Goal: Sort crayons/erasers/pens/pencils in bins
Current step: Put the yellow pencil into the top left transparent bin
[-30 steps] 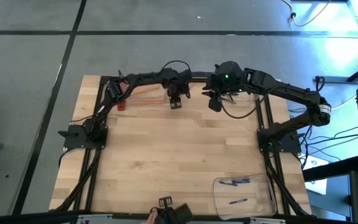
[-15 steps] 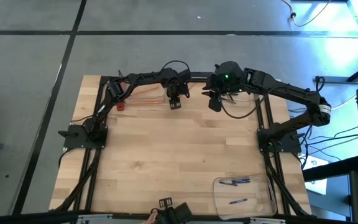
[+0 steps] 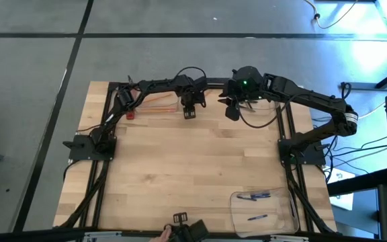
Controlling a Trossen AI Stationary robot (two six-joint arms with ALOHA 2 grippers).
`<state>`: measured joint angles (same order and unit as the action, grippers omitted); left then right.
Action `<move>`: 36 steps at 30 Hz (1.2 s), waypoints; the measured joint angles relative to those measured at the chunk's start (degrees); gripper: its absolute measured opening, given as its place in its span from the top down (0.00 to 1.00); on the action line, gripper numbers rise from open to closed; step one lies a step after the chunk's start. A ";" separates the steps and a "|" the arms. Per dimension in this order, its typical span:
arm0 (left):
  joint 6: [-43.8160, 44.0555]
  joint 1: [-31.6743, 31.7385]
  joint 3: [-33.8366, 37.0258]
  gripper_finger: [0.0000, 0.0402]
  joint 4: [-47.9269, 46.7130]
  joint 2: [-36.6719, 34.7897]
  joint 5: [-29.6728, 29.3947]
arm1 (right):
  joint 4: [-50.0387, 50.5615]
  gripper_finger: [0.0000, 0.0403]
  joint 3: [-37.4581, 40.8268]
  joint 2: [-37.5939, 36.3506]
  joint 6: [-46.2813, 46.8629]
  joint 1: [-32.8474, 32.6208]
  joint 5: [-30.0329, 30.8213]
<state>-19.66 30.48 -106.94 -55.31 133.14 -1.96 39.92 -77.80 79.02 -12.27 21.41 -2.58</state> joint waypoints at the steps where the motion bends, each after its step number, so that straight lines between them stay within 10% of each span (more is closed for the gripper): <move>1: 0.00 0.00 0.00 0.66 0.11 0.01 -0.01 | 0.00 0.77 0.00 0.00 0.00 0.00 -0.01; 13: 1.39 -0.11 0.02 0.97 0.44 0.09 1.14 | -0.03 0.77 0.00 0.00 0.00 0.00 0.00; 36: 5.68 -0.22 0.15 0.99 -6.18 -3.74 2.53 | 2.27 0.77 0.07 0.00 -0.02 0.00 0.02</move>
<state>-13.98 30.26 -106.78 -61.49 129.39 0.57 42.19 -77.73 79.02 -12.29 21.41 -2.57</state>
